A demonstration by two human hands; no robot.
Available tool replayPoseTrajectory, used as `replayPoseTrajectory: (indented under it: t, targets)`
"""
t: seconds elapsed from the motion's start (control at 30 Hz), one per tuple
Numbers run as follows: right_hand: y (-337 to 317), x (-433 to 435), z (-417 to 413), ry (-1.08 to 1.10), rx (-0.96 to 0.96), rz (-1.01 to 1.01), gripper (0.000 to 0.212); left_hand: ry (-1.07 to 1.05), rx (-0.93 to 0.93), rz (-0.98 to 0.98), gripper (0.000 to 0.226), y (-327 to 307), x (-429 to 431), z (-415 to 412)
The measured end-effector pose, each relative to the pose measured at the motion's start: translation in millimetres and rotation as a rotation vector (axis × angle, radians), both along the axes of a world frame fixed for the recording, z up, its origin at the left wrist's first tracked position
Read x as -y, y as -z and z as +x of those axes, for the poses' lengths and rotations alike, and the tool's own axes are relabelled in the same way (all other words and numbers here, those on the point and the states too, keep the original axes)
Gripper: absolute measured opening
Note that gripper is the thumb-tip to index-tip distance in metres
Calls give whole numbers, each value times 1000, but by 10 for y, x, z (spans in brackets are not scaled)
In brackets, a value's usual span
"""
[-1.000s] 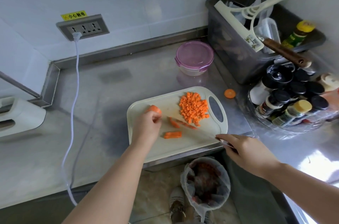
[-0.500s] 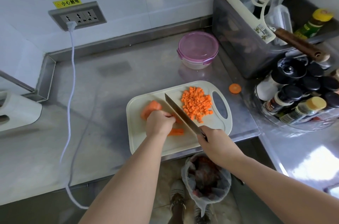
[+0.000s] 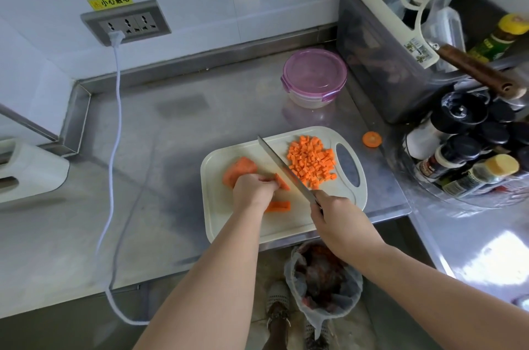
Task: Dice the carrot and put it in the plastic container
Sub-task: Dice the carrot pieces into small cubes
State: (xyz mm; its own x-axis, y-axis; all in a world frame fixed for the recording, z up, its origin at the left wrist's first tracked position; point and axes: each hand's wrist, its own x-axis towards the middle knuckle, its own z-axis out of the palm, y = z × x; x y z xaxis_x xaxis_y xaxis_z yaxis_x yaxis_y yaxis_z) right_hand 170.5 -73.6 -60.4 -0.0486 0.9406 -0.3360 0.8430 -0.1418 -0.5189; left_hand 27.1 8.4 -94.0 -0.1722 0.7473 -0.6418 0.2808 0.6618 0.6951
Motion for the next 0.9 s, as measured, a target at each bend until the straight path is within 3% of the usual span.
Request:
replayPoseTrajectory:
  t: [0.13, 0.27, 0.7, 0.9]
  targets:
    - [-46, 33, -74, -59, 56, -19, 25, 58, -102, -8, 14, -30, -25, 14]
    - [-36, 42, -99, -53, 91, -38, 25, 91, -121, -5, 20, 25, -40, -16]
    - [-10, 0, -167, -95, 192, -122, 26, 64, -123, -25, 4, 69, -60, -12]
    - [-50, -16, -190, -90, 221, -145, 25, 41, -109, -30, 14, 72, -53, 2]
